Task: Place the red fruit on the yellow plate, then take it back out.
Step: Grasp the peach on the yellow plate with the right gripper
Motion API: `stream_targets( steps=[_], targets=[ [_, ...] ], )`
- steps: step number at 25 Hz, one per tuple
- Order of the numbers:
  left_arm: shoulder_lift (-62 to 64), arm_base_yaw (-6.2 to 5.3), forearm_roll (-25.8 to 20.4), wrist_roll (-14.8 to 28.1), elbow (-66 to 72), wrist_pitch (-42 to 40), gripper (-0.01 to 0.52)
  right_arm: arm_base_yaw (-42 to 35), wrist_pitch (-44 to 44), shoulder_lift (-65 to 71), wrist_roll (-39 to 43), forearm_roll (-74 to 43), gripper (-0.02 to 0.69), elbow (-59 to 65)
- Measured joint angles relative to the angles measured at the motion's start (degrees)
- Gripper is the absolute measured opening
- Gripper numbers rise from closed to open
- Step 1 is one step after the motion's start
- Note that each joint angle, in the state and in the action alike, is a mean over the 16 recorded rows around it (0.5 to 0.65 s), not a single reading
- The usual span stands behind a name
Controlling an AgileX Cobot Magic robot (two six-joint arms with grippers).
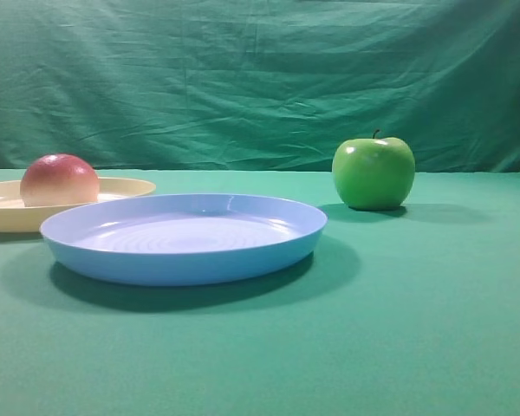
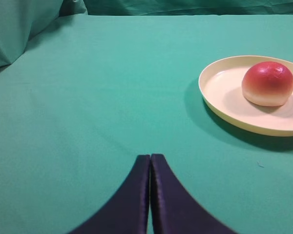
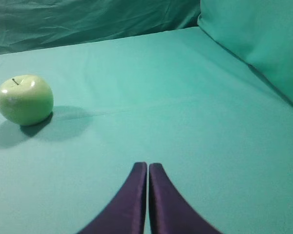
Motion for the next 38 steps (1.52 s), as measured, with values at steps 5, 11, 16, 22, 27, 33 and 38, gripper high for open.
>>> stream_targets(
  steps=[5,11,16,22,27,33,38],
  targets=[
    [0.00,0.00,0.00,0.00,0.00,0.00,0.000,0.00,-2.34,0.00,0.04,0.21,0.000,0.00],
    [0.00,0.00,0.00,0.00,0.00,0.00,0.000,0.00,-10.75,0.00,0.65,0.63,0.000,0.00],
    [0.00,0.00,0.00,0.00,0.00,0.00,0.000,0.00,-18.56,0.00,1.39,1.11,0.000,-0.59],
    [0.00,0.00,0.00,0.00,0.00,0.00,0.000,0.00,-20.92,0.00,2.17,1.51,0.000,-5.13],
    [0.00,0.00,0.00,0.00,0.00,0.00,0.000,0.00,-16.15,0.10,1.79,1.69,0.000,-11.61],
    [0.00,0.00,0.00,0.00,0.00,0.00,0.000,0.00,-9.65,2.94,0.81,1.74,0.000,-20.79],
    [0.00,0.00,0.00,0.00,0.00,0.00,0.000,0.00,-6.93,8.59,-0.03,2.11,0.000,-27.17]
  ],
)
